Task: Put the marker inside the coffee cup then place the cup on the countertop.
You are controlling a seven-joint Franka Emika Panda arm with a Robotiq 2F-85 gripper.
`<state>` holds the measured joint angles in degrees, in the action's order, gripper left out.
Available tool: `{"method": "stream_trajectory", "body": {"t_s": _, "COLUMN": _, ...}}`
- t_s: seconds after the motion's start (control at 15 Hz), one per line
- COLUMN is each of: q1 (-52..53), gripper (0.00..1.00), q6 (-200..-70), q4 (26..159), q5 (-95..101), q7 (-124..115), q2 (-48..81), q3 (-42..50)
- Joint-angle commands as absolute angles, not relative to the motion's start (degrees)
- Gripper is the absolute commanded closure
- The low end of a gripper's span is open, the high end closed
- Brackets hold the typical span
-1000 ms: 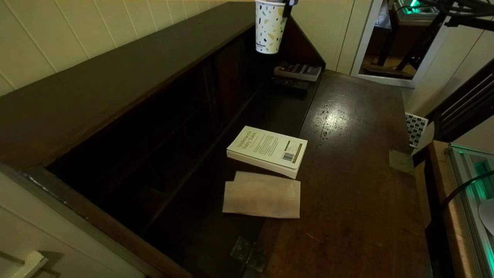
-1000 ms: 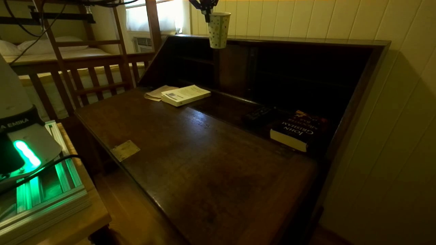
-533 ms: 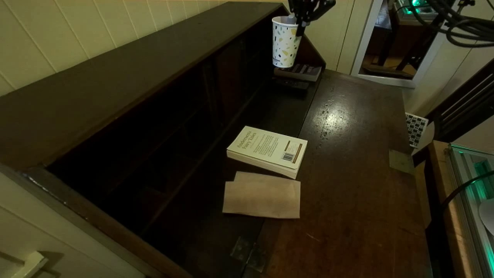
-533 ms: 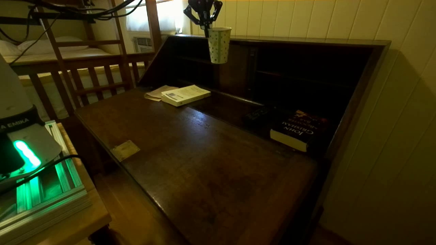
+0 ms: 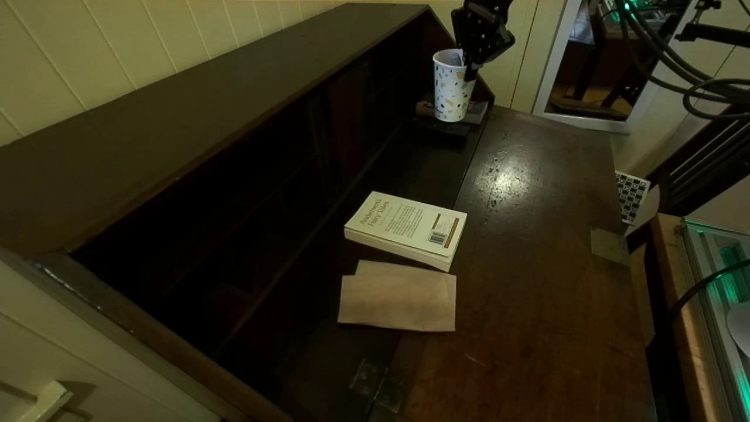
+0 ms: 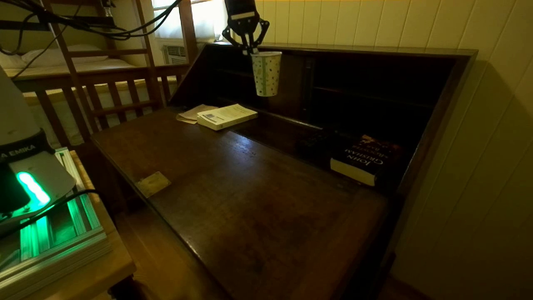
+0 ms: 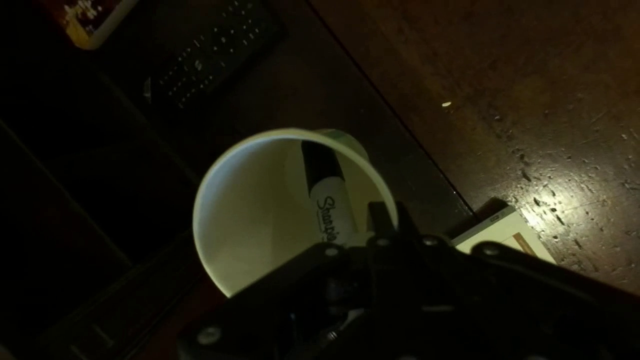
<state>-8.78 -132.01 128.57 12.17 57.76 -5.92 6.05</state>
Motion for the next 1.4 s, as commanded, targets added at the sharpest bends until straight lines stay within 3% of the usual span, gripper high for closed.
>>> {"method": "stream_trajectory", "body": {"t_s": 0.0, "q1": -7.85, "gripper": 0.97, "q6": -131.85, "q4": 128.56, "q5": 12.32, "q7": 57.56, "q2": -5.93, "q3": 6.96}}
{"method": "stream_trajectory", "body": {"t_s": 1.33, "q1": -7.64, "gripper": 0.99, "q6": -138.05, "q4": 127.46, "q5": 10.1, "q7": 48.16, "q2": 6.26, "q3": 5.68}}
